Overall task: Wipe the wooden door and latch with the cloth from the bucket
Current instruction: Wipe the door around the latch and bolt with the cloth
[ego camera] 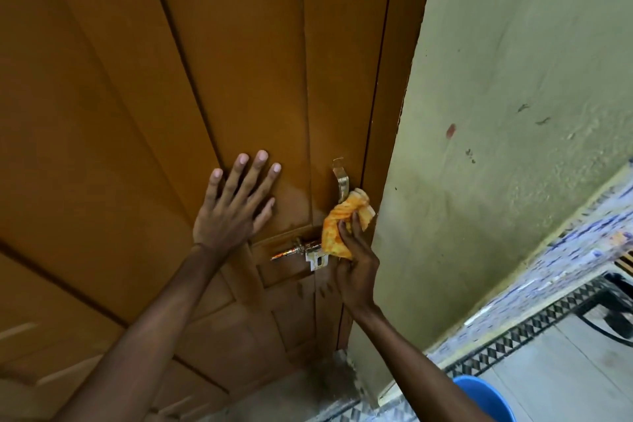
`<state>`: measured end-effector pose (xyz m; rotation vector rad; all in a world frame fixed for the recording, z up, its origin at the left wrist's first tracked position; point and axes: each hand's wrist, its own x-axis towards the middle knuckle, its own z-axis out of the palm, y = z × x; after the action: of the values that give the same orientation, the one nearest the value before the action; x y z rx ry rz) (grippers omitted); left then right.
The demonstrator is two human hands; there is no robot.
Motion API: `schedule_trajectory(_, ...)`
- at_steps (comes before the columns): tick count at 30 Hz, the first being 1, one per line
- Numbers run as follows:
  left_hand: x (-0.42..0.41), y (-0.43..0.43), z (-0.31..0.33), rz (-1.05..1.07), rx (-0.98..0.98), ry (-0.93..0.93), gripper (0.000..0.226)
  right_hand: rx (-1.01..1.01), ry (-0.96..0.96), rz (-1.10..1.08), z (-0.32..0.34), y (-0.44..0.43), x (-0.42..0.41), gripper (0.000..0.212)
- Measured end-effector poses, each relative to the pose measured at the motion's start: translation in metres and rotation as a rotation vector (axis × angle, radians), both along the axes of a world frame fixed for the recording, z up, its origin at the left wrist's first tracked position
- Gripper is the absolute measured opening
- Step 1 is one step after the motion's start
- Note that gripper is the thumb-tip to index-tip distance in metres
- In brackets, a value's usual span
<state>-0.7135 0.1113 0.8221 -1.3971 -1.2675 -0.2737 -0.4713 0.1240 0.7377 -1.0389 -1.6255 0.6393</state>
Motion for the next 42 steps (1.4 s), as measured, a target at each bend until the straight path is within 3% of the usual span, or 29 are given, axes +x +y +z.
schedule_trajectory(7,0.001,0.002,0.0,-0.002,0.008,-0.014,0.068,0.129,0.1,-0.021,0.067,0.011,0.001,0.058)
schedule_trajectory(12,0.0,0.003,-0.001,0.013,0.022,-0.005,0.07,-0.094,0.116,0.036,0.012,0.001,0.013,0.051)
schedule_trajectory(16,0.0,0.002,-0.001,0.017,0.022,0.001,0.071,-0.165,0.319,-0.018,0.057,0.003,0.014,0.037)
schedule_trajectory(19,0.0,0.003,-0.002,0.014,0.022,0.002,0.07,-0.268,0.487,0.074,0.093,0.022,0.017,0.036)
schedule_trajectory(23,0.0,0.003,-0.002,0.014,0.021,0.002,0.07,-0.326,0.352,0.159,0.094,0.042,0.02,0.045)
schedule_trajectory(28,0.0,0.004,-0.003,0.016,0.02,0.002,0.069,-0.302,0.102,0.136,0.09,0.032,0.019,0.075)
schedule_trajectory(33,0.0,0.003,-0.001,0.004,0.016,-0.001,0.07,-0.446,0.255,0.049,0.115,0.047,0.032,0.043)
schedule_trajectory(37,0.0,0.003,-0.001,0.01,0.021,0.007,0.07,-0.516,0.387,0.094,0.114,0.039,0.056,0.036)
schedule_trajectory(42,0.0,0.003,-0.001,0.0,0.011,-0.01,0.069,-0.57,0.416,0.131,0.1,0.038,0.059,0.031)
